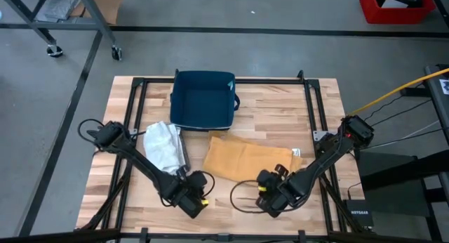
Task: Fold towel
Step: Fold the yellow towel
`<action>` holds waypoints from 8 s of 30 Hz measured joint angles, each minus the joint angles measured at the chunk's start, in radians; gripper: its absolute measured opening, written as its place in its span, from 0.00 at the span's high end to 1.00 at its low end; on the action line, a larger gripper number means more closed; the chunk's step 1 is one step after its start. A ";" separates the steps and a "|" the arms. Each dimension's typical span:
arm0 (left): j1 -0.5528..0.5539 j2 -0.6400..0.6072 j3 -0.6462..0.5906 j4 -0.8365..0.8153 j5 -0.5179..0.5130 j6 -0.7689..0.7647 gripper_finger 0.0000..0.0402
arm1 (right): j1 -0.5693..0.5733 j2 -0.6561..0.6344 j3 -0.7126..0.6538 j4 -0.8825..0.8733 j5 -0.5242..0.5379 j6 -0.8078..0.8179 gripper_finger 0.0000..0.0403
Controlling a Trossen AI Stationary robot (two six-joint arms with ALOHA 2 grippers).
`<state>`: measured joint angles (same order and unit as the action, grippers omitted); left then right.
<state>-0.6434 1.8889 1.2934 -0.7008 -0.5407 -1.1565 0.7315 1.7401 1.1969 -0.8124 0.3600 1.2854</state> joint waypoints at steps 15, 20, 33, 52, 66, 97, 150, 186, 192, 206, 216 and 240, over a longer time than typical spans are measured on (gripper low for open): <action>0.128 -0.002 -0.013 0.011 -0.111 0.112 0.89 | -0.005 0.000 0.000 -0.131 -0.038 0.470 0.54; 0.198 -0.003 -0.013 0.011 -0.152 0.182 0.93 | -0.013 0.000 0.000 -0.093 -0.058 0.542 0.54; 0.300 -0.003 -0.013 0.010 -0.058 0.298 1.00 | -0.033 0.090 0.001 -0.152 -0.231 0.547 0.54; 0.223 0.018 -0.013 0.020 0.240 0.241 0.99 | -0.042 0.181 -0.002 -0.328 -0.293 0.516 0.54; 0.113 0.018 -0.014 0.399 0.298 0.197 0.99 | -0.162 0.162 -0.001 -0.385 -0.191 0.375 0.54; 0.274 0.015 -0.013 0.094 0.057 0.430 1.00 | -0.143 0.162 0.166 -0.118 -0.141 0.257 0.54; 0.112 -0.036 -0.013 0.201 0.196 0.349 1.00 | -0.139 0.160 0.205 0.115 0.003 0.123 0.54; 0.047 -0.026 -0.013 0.156 0.198 0.347 0.99 | -0.030 0.253 0.311 -0.270 0.049 0.218 0.54; 0.045 -0.026 -0.013 0.254 0.198 0.534 0.87 | -0.003 0.248 0.429 -0.300 0.107 0.079 0.54; 0.049 -0.022 -0.013 0.373 0.197 1.183 0.55 | 0.007 0.250 0.453 -0.351 -0.329 -0.272 0.54; 0.059 0.045 -0.013 0.385 0.147 1.623 0.55 | 0.095 0.261 0.453 -0.411 -0.196 -0.443 0.54; 0.128 0.150 -0.014 0.582 -0.005 1.820 0.55 | 0.205 0.262 0.295 -0.348 -0.024 -0.697 0.54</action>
<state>-0.5154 2.0392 1.2797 -0.1192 -0.5457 0.6631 0.9370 2.0018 1.4920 -1.1604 0.3359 0.5880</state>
